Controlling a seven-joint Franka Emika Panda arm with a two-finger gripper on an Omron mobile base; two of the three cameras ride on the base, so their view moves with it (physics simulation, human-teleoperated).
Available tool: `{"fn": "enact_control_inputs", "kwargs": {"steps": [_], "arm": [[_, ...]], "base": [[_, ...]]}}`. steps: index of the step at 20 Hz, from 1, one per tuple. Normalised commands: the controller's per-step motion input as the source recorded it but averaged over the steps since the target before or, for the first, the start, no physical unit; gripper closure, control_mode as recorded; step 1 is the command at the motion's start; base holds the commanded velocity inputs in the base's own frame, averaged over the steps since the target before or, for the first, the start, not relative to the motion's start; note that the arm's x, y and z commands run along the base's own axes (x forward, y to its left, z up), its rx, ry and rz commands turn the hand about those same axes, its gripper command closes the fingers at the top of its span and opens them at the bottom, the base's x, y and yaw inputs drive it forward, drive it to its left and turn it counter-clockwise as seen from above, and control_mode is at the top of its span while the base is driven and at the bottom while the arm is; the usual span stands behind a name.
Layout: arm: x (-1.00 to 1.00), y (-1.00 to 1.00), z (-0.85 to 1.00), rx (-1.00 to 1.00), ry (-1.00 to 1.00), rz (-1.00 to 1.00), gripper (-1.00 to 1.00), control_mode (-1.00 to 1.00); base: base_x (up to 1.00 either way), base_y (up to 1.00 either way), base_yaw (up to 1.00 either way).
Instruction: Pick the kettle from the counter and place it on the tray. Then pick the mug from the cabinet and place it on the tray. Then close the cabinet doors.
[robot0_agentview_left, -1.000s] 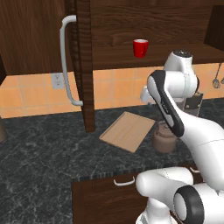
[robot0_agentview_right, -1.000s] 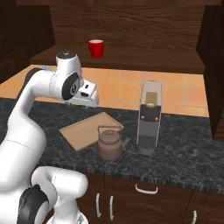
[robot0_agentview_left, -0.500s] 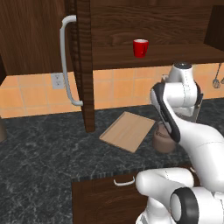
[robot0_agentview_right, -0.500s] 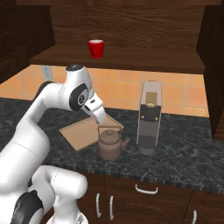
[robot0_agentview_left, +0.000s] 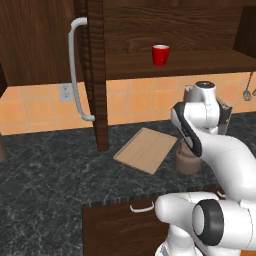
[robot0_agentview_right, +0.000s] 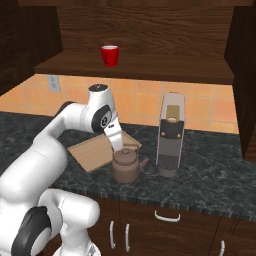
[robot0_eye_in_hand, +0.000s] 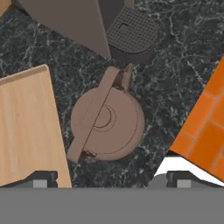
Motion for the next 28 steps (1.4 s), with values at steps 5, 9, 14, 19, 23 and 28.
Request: {"fn": "enact_control_inputs", "kwargs": {"steps": [5, 9, 14, 19, 23, 28], "arm": [[0.33, -0.05, -0.38, 0.0, 0.01, -0.12, -1.0, -1.0], [0.31, -0.02, -0.35, 0.0, 0.02, -0.05, -1.0, -1.0], [0.19, -0.04, -0.28, 0.0, 0.03, -0.05, -1.0, -1.0], [0.24, -0.08, -0.24, 0.0, 0.0, 0.0, -1.0, -1.0], [0.2, -0.11, -0.12, 0.01, 0.0, 0.0, -1.0, -1.0], [0.11, -0.11, -0.08, 0.03, 0.0, 0.0, -1.0, -1.0]], "base": [[0.0, 0.0, 0.0], [0.0, 0.0, 0.0], [0.0, 0.0, 0.0], [0.0, 0.0, 0.0], [0.0, 0.0, 0.0], [0.0, 0.0, 0.0]]}}
